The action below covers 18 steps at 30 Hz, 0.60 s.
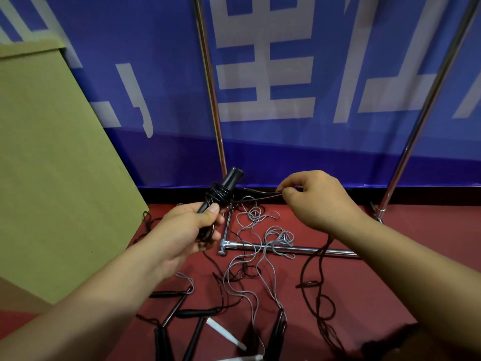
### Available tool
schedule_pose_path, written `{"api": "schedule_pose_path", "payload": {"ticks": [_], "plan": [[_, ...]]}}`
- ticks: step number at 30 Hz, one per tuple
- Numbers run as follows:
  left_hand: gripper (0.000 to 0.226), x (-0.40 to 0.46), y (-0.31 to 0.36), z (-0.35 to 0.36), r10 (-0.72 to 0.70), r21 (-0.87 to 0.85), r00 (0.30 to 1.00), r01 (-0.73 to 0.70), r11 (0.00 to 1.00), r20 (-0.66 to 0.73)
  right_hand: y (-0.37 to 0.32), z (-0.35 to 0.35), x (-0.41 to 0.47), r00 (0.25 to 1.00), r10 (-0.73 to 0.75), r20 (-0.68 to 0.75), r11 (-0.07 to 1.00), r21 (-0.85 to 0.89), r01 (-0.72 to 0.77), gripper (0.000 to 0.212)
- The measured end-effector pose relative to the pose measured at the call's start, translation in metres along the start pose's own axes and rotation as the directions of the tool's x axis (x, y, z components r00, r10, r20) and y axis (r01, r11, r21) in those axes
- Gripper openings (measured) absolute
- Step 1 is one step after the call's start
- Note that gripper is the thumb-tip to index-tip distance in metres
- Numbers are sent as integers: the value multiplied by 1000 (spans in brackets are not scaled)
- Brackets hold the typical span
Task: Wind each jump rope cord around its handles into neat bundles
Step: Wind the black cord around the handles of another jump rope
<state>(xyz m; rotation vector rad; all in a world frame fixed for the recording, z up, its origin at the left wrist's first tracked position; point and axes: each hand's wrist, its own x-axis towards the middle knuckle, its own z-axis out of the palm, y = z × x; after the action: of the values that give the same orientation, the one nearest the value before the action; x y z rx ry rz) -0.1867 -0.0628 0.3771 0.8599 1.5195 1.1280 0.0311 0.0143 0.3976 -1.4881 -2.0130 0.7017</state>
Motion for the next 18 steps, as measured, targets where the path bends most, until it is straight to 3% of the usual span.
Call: {"api": "schedule_pose_path", "payload": {"ticks": [3, 10, 13, 15, 18], "plan": [[19, -1, 2, 0, 9, -16, 1000, -9, 1000, 15, 1, -3, 0, 999, -30, 31, 999, -39, 31, 9], [20, -1, 1, 0, 17, -40, 1000, -16, 999, 7, 5, 4, -3, 985, -154, 73, 976, -144, 163, 15], [7, 2, -3, -2, 42, -3, 998, -43, 999, -51, 1, 10, -11, 967, -245, 76, 949, -187, 255, 21], [23, 4, -5, -2, 79, 42, 993, -75, 996, -93, -1, 13, -16, 946, -308, 98, 921, -220, 322, 25], [61, 1, -5, 0, 155, 98, 987, -150, 984, -51, -3, 15, -18, 930, -351, 113, 896, -247, 368, 27]]}}
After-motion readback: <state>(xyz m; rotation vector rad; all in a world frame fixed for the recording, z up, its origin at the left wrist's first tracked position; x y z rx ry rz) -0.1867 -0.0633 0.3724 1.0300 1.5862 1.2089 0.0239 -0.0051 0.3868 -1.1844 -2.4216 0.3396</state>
